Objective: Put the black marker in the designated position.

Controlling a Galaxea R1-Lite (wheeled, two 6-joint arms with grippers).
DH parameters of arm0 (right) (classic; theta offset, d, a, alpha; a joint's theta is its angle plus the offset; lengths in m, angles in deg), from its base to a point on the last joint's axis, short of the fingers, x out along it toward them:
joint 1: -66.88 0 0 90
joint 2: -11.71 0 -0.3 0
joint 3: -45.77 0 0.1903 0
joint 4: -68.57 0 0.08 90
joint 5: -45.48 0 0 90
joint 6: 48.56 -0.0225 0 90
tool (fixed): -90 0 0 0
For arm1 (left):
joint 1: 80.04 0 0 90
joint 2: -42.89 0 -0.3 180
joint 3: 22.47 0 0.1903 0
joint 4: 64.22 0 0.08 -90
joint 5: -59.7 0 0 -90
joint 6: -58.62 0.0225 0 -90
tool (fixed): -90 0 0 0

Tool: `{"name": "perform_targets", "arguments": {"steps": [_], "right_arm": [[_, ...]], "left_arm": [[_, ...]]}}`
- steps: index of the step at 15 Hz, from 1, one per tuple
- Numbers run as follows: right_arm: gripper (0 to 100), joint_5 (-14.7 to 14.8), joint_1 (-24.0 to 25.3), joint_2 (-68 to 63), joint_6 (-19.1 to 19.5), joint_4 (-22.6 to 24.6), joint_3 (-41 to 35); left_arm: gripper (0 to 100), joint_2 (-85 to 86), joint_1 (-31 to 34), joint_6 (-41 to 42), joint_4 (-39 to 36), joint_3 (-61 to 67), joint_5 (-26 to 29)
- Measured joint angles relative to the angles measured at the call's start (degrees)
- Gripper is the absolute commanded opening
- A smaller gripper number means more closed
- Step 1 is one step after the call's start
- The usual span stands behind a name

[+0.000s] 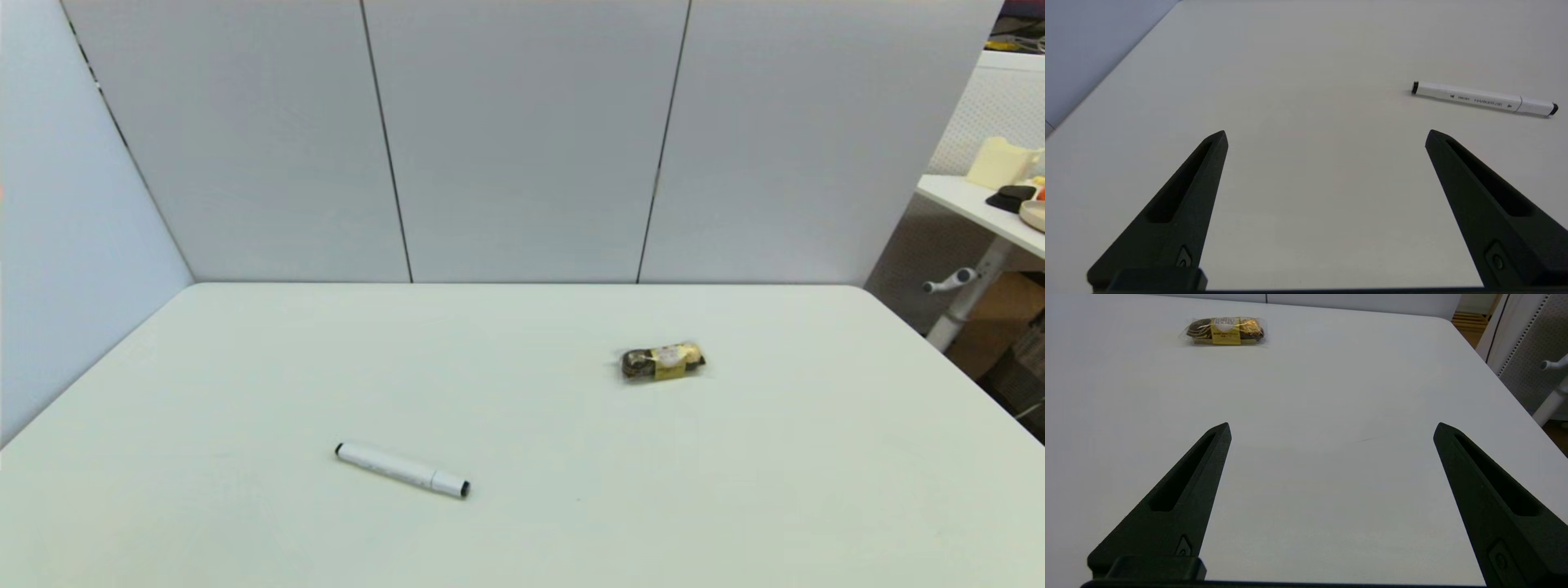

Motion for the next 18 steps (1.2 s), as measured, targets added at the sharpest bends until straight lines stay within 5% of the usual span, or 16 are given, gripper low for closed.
{"name": "perform_targets", "arguments": {"steps": [8, 15, 18], "right_arm": [[100, -0.04, 0.00, 0.00, -0.01, 0.00, 0.00], [100, -0.04, 0.00, 0.00, -0.01, 0.00, 0.00], [100, -0.01, 0.02, 0.00, -0.01, 0.00, 0.00]], "left_arm": [[100, -38.53, -0.22, 16.12, 5.32, -23.63, 4.83], [100, -67.55, -0.23, 42.11, 26.90, -48.69, 23.59], [100, -75.08, -0.50, 49.75, 29.77, -52.04, 33.51]]}}
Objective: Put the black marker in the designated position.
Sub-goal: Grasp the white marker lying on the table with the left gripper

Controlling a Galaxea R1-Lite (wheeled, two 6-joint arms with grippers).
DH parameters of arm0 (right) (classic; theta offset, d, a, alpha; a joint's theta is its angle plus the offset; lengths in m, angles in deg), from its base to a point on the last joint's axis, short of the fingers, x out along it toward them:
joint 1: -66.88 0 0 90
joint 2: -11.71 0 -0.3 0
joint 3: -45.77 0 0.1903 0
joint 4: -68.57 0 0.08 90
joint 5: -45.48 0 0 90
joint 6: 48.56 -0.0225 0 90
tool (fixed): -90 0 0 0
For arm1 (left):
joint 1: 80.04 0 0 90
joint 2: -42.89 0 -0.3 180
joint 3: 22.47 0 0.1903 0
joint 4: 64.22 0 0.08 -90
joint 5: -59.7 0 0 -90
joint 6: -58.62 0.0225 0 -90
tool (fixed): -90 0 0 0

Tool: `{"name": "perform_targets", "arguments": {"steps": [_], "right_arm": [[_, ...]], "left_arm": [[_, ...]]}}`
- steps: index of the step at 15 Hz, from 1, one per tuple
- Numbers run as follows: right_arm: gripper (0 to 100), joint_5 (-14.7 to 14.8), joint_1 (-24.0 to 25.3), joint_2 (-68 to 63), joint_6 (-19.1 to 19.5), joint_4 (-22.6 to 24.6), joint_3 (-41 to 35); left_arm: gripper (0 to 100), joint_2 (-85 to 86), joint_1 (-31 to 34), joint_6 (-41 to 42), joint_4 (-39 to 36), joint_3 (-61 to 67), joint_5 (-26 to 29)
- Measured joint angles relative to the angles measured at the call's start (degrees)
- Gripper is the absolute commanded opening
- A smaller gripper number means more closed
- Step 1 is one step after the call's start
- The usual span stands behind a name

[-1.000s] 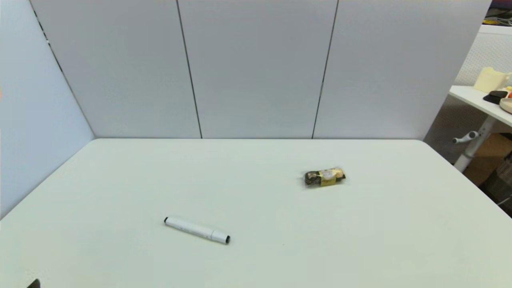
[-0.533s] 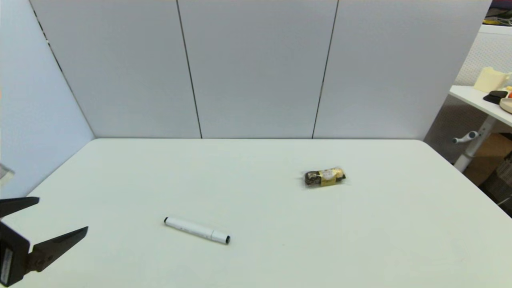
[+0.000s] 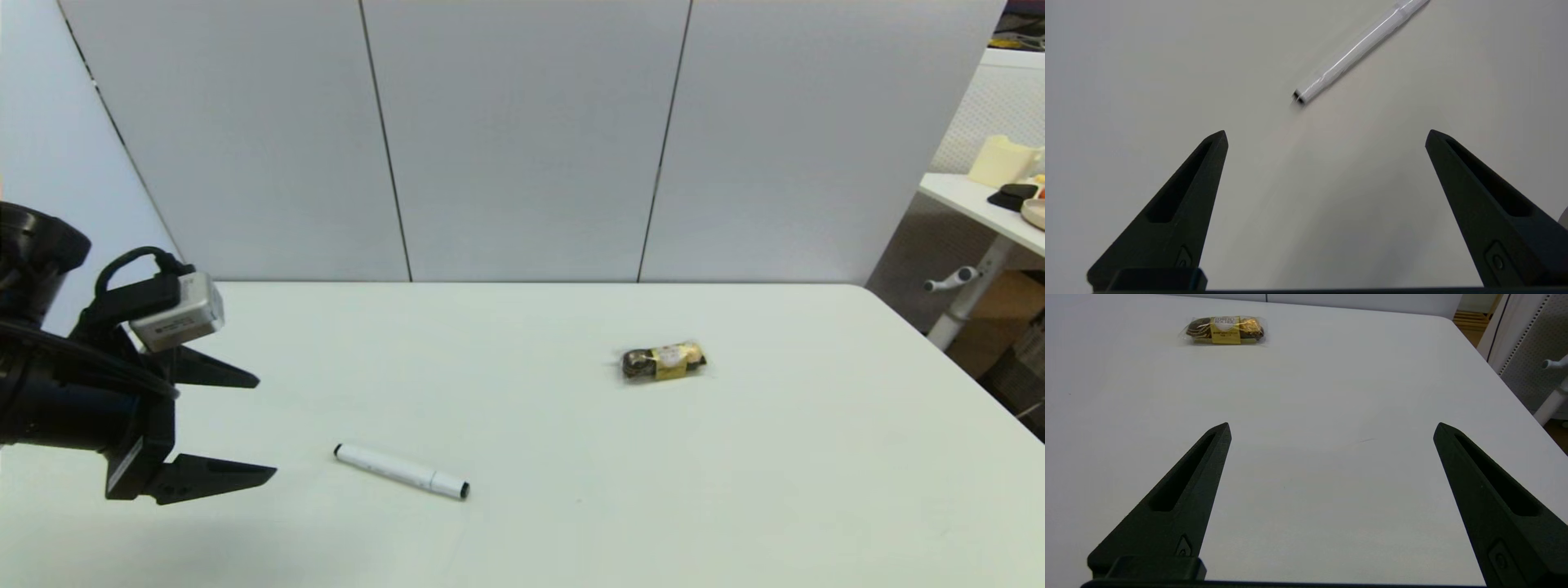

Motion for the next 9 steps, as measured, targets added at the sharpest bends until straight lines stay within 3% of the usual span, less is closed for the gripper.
{"name": "perform_targets", "arguments": {"steps": [4, 9], "right_arm": [[100, 0.00, -0.02, 0.00, 0.01, 0.00, 0.00], [100, -0.02, -0.02, 0.00, 0.00, 0.02, 0.00]], "left_arm": [[100, -8.51, -3.12, 7.52, 0.16, -3.01, 5.40], [100, -16.48, -9.97, 8.02, -0.05, -7.61, 6.14]]}}
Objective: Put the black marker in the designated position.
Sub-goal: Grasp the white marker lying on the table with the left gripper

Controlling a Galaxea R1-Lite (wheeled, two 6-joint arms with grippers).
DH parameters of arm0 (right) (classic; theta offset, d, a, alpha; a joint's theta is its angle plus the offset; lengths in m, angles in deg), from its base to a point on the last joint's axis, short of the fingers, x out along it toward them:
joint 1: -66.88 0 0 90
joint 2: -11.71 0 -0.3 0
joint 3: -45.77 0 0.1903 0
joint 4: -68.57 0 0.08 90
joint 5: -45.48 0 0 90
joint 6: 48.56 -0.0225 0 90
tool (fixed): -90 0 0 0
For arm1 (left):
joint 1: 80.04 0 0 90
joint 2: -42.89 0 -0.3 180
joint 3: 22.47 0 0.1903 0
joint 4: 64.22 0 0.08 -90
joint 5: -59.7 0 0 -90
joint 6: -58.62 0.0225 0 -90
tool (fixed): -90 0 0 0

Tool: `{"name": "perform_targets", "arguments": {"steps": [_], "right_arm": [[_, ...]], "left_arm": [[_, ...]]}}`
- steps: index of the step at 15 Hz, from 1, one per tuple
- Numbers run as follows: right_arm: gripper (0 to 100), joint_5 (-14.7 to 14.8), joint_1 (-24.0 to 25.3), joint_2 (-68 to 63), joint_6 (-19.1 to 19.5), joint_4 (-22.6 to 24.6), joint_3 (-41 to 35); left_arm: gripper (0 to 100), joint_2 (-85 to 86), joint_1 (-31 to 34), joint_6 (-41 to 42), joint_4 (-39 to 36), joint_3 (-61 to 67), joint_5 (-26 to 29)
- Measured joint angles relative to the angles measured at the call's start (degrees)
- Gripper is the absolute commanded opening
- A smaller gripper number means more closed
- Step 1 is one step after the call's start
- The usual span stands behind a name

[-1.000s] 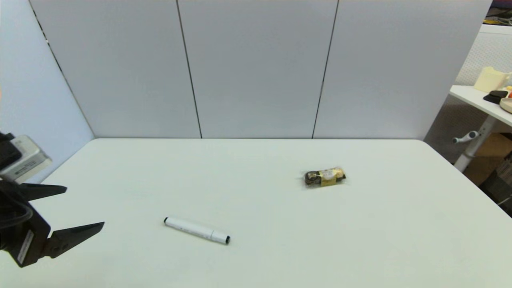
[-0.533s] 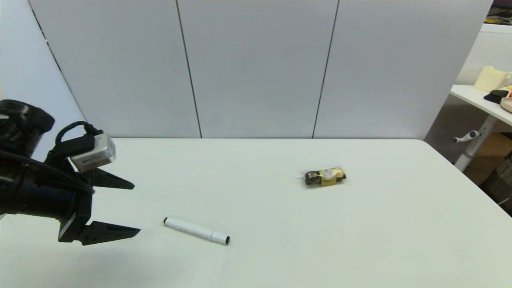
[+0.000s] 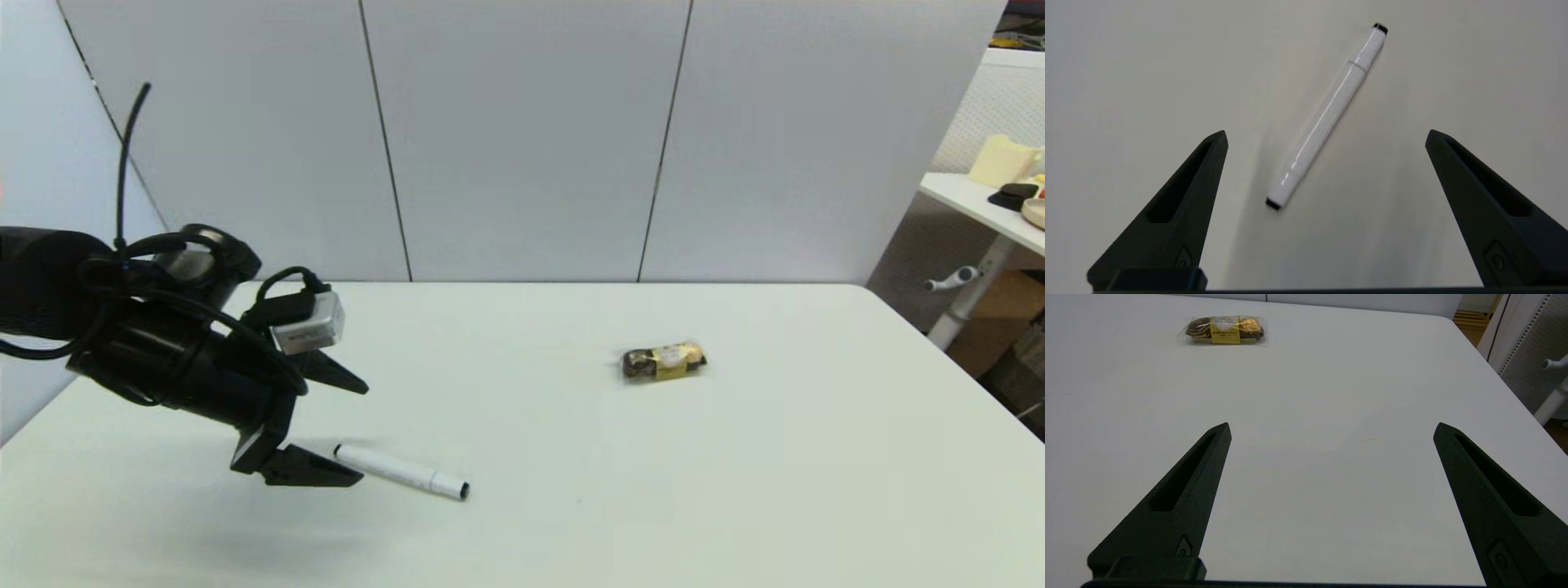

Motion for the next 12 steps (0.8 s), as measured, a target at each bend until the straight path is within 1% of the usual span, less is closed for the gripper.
{"name": "perform_targets", "arguments": {"steps": [3, 6, 8, 12], "right_arm": [[100, 0.02, 0.00, 0.00, 0.00, -0.02, 0.00], [100, 0.00, 0.00, 0.00, 0.01, -0.02, 0.00], [100, 0.00, 0.00, 0.00, 0.01, 0.00, 0.00], [100, 0.02, 0.00, 0.00, 0.01, -0.02, 0.00]], "left_arm": [[100, -3.00, -2.62, 0.20, -0.06, -1.24, 0.74], [100, -4.83, -3.32, 2.82, -1.57, -0.85, 1.02], [100, -5.79, -3.47, 2.97, -4.06, 0.46, 1.38], [100, -6.92, -3.71, 3.06, -11.78, 4.05, 1.38]]}}
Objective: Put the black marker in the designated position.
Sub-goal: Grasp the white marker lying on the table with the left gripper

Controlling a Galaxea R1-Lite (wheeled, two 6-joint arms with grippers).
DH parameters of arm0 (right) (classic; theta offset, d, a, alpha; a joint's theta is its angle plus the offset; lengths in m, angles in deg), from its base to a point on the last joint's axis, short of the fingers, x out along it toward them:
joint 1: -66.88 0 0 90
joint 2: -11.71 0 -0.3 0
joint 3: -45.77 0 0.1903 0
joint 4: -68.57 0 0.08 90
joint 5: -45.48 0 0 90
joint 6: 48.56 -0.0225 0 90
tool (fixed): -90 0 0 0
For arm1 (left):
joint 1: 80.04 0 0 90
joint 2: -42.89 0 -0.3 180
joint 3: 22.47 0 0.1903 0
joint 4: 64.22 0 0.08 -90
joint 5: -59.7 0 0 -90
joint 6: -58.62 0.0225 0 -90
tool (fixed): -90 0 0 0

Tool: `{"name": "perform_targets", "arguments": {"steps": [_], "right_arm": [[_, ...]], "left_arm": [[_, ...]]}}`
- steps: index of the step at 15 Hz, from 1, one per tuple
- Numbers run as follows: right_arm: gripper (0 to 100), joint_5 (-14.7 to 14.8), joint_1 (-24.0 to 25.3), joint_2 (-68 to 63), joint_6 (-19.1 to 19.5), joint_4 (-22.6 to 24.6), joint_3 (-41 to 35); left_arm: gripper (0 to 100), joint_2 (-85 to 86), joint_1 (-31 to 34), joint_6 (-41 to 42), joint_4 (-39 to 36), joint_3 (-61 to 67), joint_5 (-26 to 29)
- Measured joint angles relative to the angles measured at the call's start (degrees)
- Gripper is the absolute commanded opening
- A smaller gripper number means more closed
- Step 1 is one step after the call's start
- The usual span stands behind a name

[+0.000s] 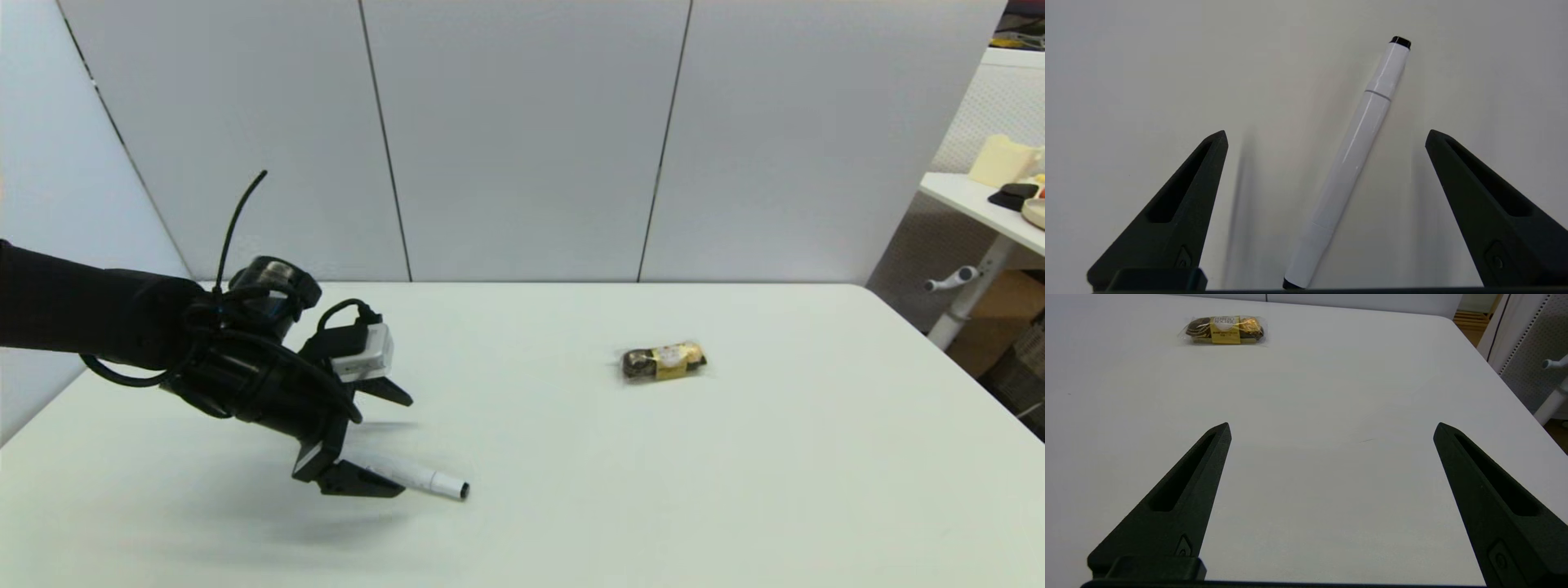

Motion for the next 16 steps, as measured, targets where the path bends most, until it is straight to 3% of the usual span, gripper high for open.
{"name": "perform_targets", "arguments": {"steps": [16], "right_arm": [[100, 0.00, 0.00, 0.00, 0.00, 0.00, 0.00]], "left_arm": [[100, 0.43, -0.49, -0.02, -9.31, 7.28, -0.07]]}}
